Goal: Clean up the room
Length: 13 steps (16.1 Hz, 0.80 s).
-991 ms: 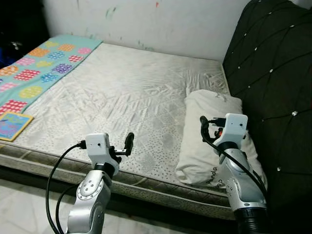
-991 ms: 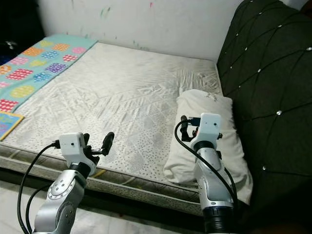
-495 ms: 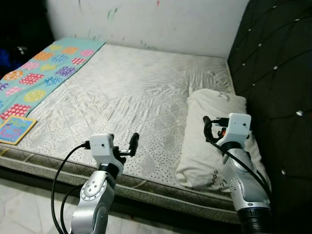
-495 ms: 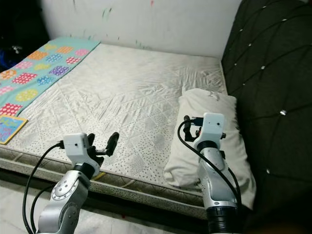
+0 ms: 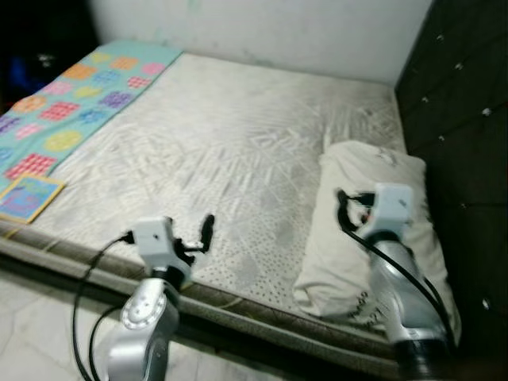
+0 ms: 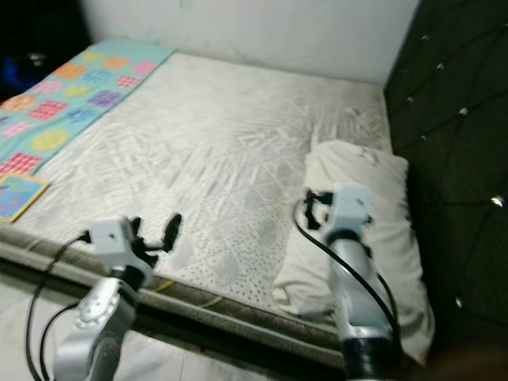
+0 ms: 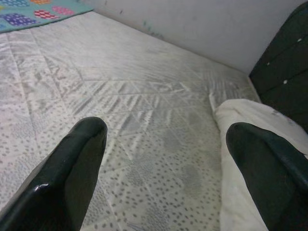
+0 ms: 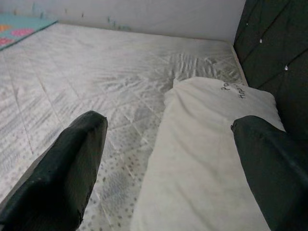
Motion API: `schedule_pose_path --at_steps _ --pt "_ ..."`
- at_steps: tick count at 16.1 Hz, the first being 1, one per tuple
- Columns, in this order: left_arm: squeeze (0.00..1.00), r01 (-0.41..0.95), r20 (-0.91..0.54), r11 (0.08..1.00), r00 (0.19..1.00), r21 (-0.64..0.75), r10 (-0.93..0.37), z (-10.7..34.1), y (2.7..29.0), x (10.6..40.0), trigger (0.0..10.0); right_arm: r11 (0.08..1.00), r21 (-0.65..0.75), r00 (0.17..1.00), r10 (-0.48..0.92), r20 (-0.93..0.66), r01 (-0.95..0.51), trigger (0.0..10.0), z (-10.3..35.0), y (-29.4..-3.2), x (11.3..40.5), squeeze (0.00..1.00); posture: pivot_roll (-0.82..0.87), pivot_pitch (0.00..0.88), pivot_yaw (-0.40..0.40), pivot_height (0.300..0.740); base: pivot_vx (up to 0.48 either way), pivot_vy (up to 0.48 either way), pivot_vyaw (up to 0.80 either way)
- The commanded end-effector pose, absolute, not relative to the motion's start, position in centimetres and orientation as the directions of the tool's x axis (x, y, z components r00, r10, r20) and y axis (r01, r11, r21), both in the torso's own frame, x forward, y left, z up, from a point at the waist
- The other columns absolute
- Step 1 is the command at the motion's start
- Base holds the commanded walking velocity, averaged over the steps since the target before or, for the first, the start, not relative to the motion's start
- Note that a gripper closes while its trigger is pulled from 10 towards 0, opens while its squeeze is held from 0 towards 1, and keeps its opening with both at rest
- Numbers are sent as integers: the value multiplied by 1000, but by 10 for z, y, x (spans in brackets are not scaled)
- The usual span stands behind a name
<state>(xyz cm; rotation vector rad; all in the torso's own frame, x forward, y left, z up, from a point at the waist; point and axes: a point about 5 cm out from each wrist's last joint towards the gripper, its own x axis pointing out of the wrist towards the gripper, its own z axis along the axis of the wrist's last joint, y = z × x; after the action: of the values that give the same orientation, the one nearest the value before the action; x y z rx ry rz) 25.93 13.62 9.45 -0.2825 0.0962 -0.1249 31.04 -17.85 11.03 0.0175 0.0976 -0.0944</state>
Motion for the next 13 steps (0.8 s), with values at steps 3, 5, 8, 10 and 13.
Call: schedule_pose_path --at_steps 3,5,8,10,13 --pt "0 78 -86 953 990 -292 -108 94 143 257 10000 996 15 992 -82 -95 84 10000 113 -176 314 0 -69 0 -34 740 0 94 0" --pt "0 76 -88 953 990 -293 -106 94 143 257 10000 996 15 992 -82 -97 84 10000 113 -176 314 0 -68 0 -35 740 0 364 -538" --pt "0 72 -93 952 990 -298 -104 94 143 256 10000 997 11 992 -76 -101 78 10000 112 -175 313 0 -71 0 -36 740 0 480 -642" --pt "0 73 -94 952 990 -298 -105 94 143 257 10000 997 9 992 -76 -101 77 10000 112 -176 313 0 -72 0 -37 740 0 480 -631" --pt "0 80 -94 952 989 -295 -112 94 141 257 10000 997 5 992 -75 -100 76 10000 112 -176 313 0 -73 0 -37 740 0 407 0"
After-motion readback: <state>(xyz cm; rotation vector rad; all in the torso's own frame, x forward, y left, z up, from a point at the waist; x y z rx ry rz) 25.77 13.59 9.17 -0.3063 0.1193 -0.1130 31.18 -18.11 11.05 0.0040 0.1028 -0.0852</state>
